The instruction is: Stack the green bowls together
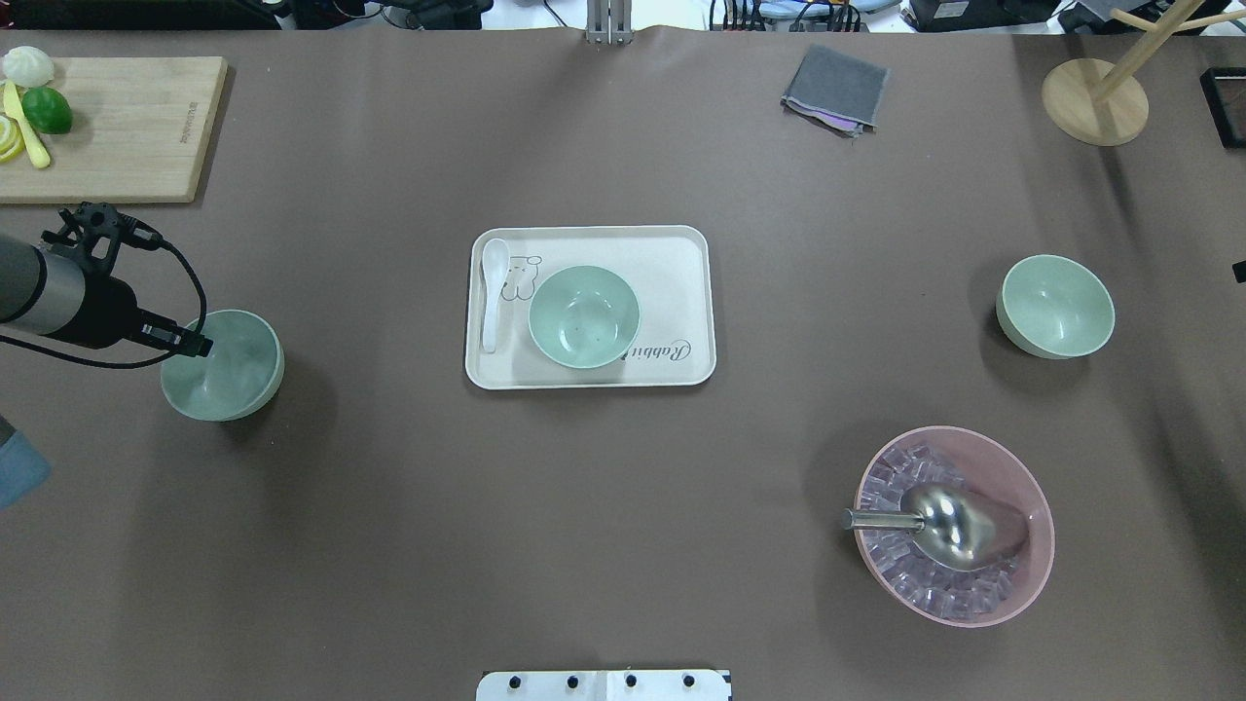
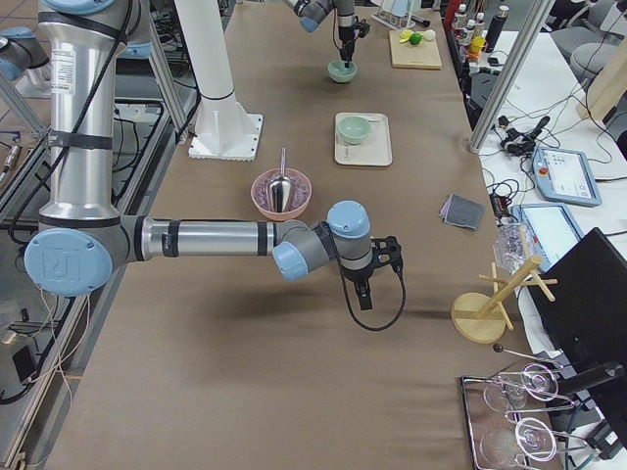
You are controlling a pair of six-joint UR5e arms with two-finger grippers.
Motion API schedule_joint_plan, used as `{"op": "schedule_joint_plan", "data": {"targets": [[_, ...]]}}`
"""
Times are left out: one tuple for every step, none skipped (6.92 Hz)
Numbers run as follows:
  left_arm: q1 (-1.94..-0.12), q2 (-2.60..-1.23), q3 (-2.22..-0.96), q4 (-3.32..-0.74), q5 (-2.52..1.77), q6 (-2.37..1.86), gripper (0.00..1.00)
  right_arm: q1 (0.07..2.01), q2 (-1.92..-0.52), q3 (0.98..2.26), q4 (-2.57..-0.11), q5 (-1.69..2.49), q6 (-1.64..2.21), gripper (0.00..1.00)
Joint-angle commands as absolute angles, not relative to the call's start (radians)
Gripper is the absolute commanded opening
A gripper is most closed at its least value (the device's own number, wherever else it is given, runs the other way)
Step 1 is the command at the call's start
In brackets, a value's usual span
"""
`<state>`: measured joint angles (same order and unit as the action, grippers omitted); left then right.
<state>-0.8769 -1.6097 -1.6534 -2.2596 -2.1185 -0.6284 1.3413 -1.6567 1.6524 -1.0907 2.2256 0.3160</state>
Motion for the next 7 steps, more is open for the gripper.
{"op": "schedule_joint_plan", "data": {"targets": [[-0.876, -1.608, -1.655, -2.260, -2.118, -0.627, 0.00, 1.341, -1.657, 1.654, -1.091, 2.227, 0.316, 1.00], [-0.877, -1.608, -1.660, -2.260, -2.120, -0.627, 0.00, 1.341, -1.657, 1.654, -1.091, 2.227, 0.316, 1.00], [-0.877, -1.609, -1.681, -2.257, -2.132, -0.627, 0.00, 1.341, -1.657, 1.654, -1.091, 2.227, 0.316, 1.00], [-0.877, -1.620, -1.715, -2.243, -2.161, -0.632, 0.00, 1.341, -1.657, 1.654, -1.089, 2.227, 0.311, 1.00], [-0.877, -1.644, -1.744, -2.209, -2.187, -0.643, 0.00, 1.341, -1.657, 1.654, -1.086, 2.227, 0.305, 1.00], [-0.876, -1.713, -1.747, -2.195, -2.189, -0.723, 0.00, 1.339, -1.670, 1.645, -1.034, 2.227, 0.302, 1.00], [-0.850, -1.788, -1.746, -2.172, -2.184, -0.841, 0.00, 1.339, -1.683, 1.629, -0.988, 2.226, 0.308, 1.00]]}}
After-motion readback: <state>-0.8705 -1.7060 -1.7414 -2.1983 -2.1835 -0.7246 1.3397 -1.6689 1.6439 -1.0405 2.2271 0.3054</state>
